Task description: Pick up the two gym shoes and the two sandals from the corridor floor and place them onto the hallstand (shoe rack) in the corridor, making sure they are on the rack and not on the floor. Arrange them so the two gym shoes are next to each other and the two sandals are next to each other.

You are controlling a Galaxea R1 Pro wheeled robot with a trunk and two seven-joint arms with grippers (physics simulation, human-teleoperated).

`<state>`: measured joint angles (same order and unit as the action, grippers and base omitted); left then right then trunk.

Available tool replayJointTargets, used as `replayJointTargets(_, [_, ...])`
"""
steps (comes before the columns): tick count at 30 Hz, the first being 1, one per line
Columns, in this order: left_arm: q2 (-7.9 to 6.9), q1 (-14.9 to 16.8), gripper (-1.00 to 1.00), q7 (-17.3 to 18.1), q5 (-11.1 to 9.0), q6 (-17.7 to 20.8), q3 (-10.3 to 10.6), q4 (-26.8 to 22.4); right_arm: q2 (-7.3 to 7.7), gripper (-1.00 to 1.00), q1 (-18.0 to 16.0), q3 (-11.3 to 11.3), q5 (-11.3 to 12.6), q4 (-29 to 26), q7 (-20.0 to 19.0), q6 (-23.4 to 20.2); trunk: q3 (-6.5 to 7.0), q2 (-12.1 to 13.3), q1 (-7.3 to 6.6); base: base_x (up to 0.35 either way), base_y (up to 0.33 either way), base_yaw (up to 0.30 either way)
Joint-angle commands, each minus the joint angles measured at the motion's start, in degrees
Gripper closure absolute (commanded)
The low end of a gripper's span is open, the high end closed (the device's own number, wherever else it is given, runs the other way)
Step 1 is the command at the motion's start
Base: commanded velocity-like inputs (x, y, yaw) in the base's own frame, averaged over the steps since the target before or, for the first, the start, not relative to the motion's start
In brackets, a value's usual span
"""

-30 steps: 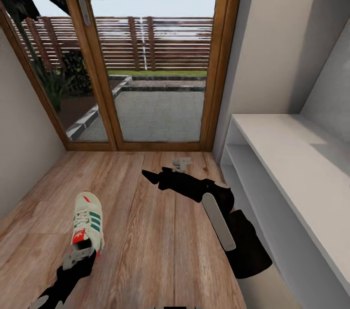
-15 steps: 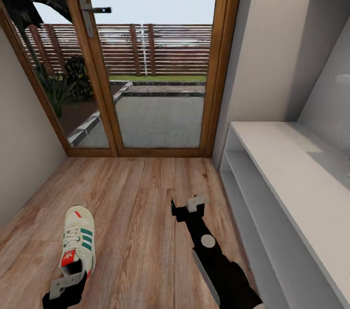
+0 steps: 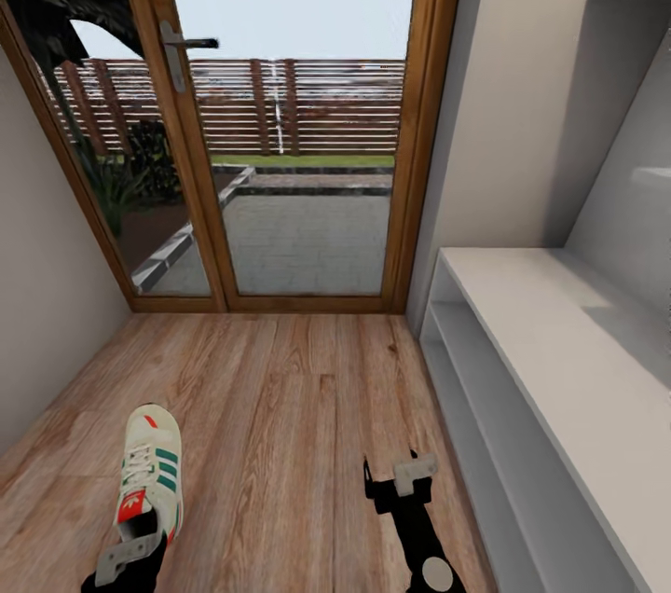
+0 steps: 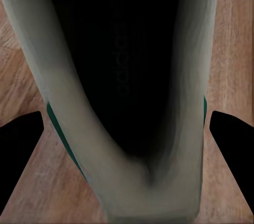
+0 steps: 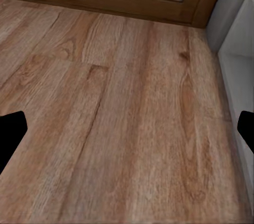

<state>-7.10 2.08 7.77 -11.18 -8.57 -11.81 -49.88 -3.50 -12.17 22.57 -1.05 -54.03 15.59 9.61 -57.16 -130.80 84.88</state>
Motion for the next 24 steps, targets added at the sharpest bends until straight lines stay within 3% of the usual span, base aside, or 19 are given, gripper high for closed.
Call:
replayJointTargets(1, [0.02, 0.0, 1.0, 0.5, -0.6, 0.0, -0.1, 0.2, 0.03, -1.0, 0.0, 0.2, -0.1, 0.8, 0.4, 1.0, 0.23, 0.4, -0.24, 0.0, 0.0, -0.005])
replayJointTargets(3, [-0.01, 0.0, 1.0, 0.8, -0.6, 0.0, -0.1, 0.8, 0.01, -1.0, 0.3, 0.2, -0.2, 4.1, 0.4, 4.7, 0.77, 1.2, -0.68, 0.0, 0.0, -0.001])
replayJointTargets(9, [-0.06, 0.0, 1.0, 0.9, -0.6, 0.0, -0.2, 1.0, 0.06, -1.0, 0.4, 0.2, -0.1, 6.7, 0.5, 5.9, 2.39, 3.6, -1.99, 0.0, 0.0, 0.0])
replayJointTargets(14, [0.06, 0.0, 1.0, 0.9, -0.6, 0.0, -0.1, 1.1, 0.06, -1.0, 0.4, 0.2, -0.2, 10.6, 0.3, 8.9, 2.84, 3.6, -1.99, 0.0, 0.0, 0.0])
replayJointTargets(24, [-0.07, 0.0, 1.0, 1.0, -0.6, 0.0, -0.2, 1.1, 0.27, -1.0, 0.4, 0.2, -0.9, 13.9, 0.2, 9.5, 3.38, 3.6, -1.99, 0.0, 0.0, 0.0])
